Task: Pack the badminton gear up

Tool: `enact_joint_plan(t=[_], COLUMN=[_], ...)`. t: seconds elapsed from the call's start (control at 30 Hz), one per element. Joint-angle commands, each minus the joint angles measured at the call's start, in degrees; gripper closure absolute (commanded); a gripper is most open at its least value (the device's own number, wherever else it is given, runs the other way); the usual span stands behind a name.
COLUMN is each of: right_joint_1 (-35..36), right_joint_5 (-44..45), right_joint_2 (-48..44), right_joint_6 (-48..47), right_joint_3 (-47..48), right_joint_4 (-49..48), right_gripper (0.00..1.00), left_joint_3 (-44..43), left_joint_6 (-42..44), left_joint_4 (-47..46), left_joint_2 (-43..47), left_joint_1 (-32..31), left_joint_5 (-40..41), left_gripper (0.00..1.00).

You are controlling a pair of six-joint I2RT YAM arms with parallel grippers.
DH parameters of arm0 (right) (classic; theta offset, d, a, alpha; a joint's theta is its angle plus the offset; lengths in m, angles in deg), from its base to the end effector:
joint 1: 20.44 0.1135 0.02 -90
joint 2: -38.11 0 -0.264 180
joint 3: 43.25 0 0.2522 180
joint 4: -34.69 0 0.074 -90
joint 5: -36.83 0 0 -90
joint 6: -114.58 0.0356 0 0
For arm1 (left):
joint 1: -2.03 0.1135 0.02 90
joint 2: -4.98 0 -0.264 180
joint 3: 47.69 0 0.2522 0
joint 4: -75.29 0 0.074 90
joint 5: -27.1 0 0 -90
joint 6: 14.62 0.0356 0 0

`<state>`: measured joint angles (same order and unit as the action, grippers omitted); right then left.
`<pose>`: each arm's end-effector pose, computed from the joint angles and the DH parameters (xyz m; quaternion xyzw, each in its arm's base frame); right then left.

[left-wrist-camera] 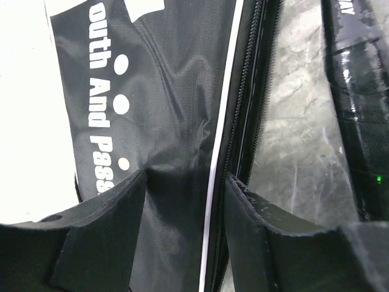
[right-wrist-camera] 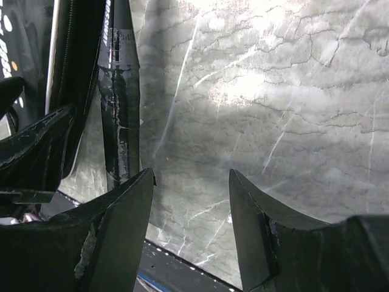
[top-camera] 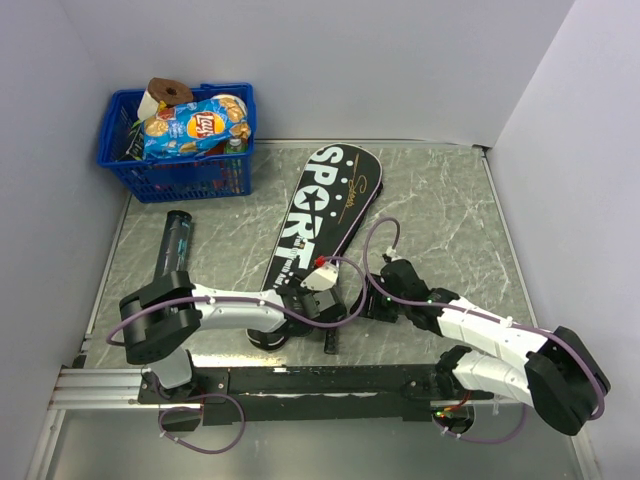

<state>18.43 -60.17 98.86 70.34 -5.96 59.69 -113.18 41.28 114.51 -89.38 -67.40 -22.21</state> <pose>0.1490 0.1257 0.1616 0.0345 0.9329 0.2805 0.2233 0.1266 -0.2714 0.1613 0.2164 0.8972 0.0713 0.3784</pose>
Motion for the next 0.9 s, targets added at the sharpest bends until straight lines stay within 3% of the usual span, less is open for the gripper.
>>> enact_joint_plan(t=[0.0, 0.07, 0.1, 0.13, 0.2, 0.4, 0.73, 0.87], right_joint_1=[0.77, 0.77, 0.77, 0.77, 0.77, 0.85, 2.17, 2.7], right_joint_5=[0.24, 0.5, 0.5, 0.5, 0.24, -1.43, -4.86, -5.21], right_joint_2=[-2.39, -2.74, -3.18, -3.27, -3.8, -3.8, -2.31, -2.04], right_joint_6=[1.18, 1.18, 1.35, 1.26, 1.26, 1.7, 5.3, 6.89], right_joint_3=[-0.85, -1.03, -1.29, -1.38, -1.47, -1.2, -4.63, -7.0], right_joint_4=[-2.1, -1.84, -1.75, -1.75, -1.75, -2.72, -9.3, -12.63], right_gripper=[0.4, 0.4, 0.4, 0.4, 0.4, 0.46, 0.47, 0.6], left_joint_3=[-2.33, -2.42, -2.42, -2.5, -2.59, -2.68, -1.1, -0.13], left_joint_6=[-1.05, -0.79, -0.7, -0.61, -0.43, -0.17, -1.75, -2.01], left_joint_4=[0.92, 0.74, 0.65, 0.91, 1.0, -0.75, -6.46, -8.39], left_joint_2=[-1.96, -2.22, -2.4, -2.49, -2.05, 1.81, 8.41, 10.77], left_joint_1=[-0.8, -0.8, -0.88, -0.88, -0.88, -0.88, -0.88, -0.62], left_joint_5=[2.03, 1.85, 1.94, 2.03, 2.2, -2.79, -12.99, -14.93], left_gripper=[0.49, 0.62, 0.79, 0.87, 0.99, 0.99, 0.99, 0.99])
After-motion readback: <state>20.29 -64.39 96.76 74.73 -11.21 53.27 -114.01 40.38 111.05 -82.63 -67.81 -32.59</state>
